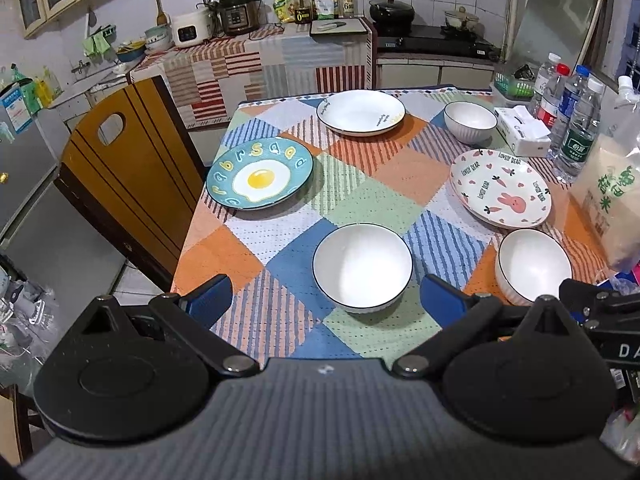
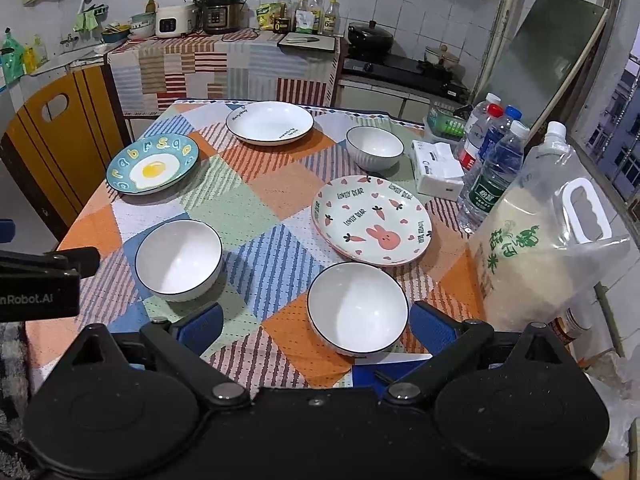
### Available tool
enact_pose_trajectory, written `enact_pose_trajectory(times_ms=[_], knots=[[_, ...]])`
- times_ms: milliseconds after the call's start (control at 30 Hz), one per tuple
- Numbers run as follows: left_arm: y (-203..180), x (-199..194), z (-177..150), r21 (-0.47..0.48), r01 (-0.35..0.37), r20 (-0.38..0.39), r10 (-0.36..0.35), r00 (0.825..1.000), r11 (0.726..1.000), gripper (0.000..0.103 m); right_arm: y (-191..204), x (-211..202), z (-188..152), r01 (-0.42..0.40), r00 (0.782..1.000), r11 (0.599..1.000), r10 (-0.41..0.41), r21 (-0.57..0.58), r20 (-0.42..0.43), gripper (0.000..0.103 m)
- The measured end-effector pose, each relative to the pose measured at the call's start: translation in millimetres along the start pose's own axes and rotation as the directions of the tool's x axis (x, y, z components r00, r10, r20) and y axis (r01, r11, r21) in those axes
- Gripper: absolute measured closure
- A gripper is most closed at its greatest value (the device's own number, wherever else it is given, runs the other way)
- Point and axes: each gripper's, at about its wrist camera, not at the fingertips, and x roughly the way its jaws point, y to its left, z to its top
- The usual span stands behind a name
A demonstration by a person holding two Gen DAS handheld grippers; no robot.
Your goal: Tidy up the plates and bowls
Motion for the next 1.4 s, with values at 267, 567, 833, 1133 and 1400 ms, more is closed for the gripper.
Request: enact_pose_trajectory(times_ms=[267, 567, 833, 1133, 1400], knots=[[6, 0, -2, -0.027, 0.034, 0.011, -0.034, 0.999, 0.999, 0.001, -1, 3, -1, -0.007, 1.0, 1.0, 0.007, 0.005, -0.008, 0.002], [13, 0, 1, -0.023, 0.073, 0.009, -0.072, 0.997, 0.997, 0.002, -6, 8, -4, -0.022, 1.0, 0.999, 0.023, 0.024, -0.022, 0.002], [31, 5, 20, 0.013, 0.096, 0.032, -0.096, 0.995, 0.995, 0.003, -14, 19, 8, -0.136, 0.99, 0.988, 0.135, 0.067, 0.028, 0.002], [100, 28, 62, -0.102, 0.146, 0.104, -0.136, 0.985, 0.984, 0.003, 9, 24, 70, -0.347, 0.912, 0.935, 0.354, -0.073, 0.208, 0.006], [131, 65, 94, -0.045, 0.118, 0.073, -0.114, 0.991, 0.992, 0.003, 49, 49, 122, -0.4, 0.884, 0.89, 0.437, -0.218, 0.164, 0.007]])
